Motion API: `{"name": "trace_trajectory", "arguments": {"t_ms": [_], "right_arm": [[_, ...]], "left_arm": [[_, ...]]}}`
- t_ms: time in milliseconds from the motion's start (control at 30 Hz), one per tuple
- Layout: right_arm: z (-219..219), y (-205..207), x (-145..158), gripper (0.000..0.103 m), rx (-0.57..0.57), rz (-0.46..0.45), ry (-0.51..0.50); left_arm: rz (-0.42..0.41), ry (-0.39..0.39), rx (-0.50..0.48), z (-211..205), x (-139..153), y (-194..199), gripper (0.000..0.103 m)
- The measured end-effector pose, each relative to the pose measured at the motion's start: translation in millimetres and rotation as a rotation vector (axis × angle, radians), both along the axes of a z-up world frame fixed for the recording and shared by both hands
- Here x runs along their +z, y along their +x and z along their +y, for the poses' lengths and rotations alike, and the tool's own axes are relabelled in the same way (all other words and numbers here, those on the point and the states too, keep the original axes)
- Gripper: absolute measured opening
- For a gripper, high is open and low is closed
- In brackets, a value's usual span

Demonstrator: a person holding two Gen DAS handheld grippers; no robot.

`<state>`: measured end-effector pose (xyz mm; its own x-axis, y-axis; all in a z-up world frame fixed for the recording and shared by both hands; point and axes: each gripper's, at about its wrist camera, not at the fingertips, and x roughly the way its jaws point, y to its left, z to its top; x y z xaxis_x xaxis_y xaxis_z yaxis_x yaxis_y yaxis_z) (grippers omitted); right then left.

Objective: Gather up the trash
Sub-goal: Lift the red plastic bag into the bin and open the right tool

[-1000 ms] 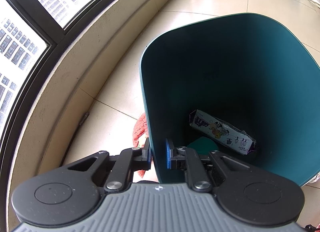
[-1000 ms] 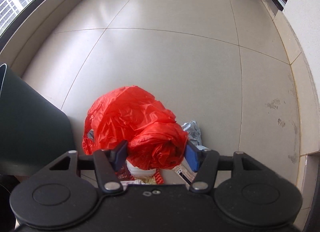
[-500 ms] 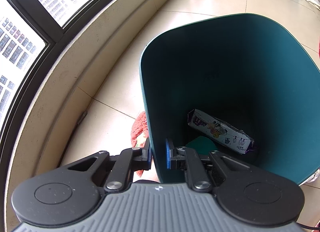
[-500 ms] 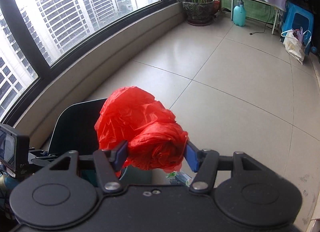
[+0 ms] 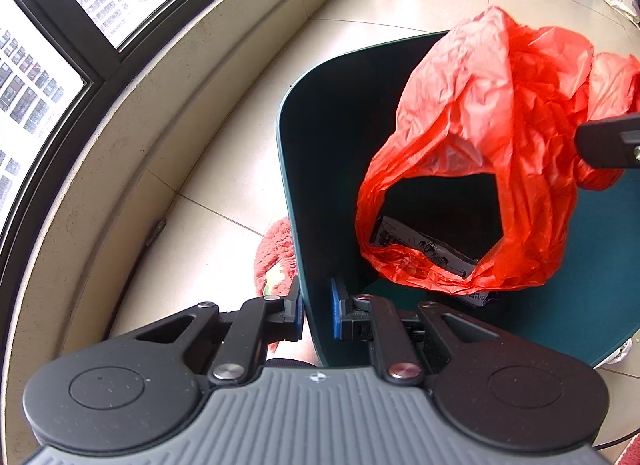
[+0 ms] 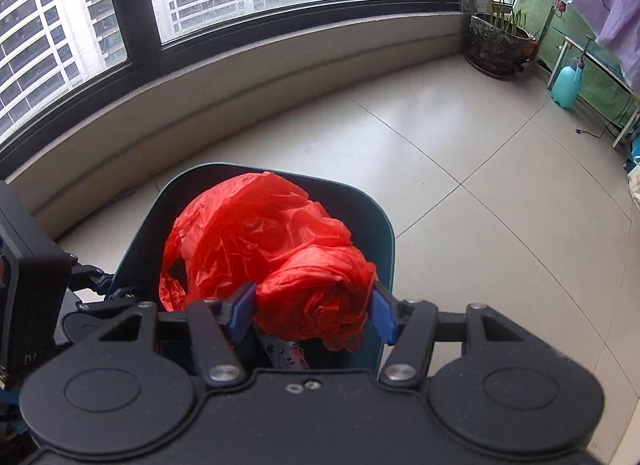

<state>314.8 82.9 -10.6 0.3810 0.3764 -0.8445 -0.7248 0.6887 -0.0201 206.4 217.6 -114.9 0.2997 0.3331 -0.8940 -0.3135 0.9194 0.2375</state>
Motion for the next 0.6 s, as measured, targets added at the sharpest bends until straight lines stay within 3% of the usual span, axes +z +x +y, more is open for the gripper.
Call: {"name": "trace_trajectory", "arguments": {"t_ms": [367, 467, 600], "right_arm": [[38.0, 2.9, -48.7, 0.061, 0.089, 0.042, -0.086], [35.6, 1.8, -53.5, 0.066, 0.108, 0.042, -0.083], [31.9, 3.1, -54.4, 0.079, 0.134, 0.048, -0.063]], "left_arm": [[0.005, -0.014, -0.004, 4.1, -2.6, 0.6, 0.013], [0.005, -0.011, -0.005, 4.1, -2.7, 0.5, 0.013], [0.005, -0.007, -0.006, 3.0, -3.5, 0.2, 0.012]]}}
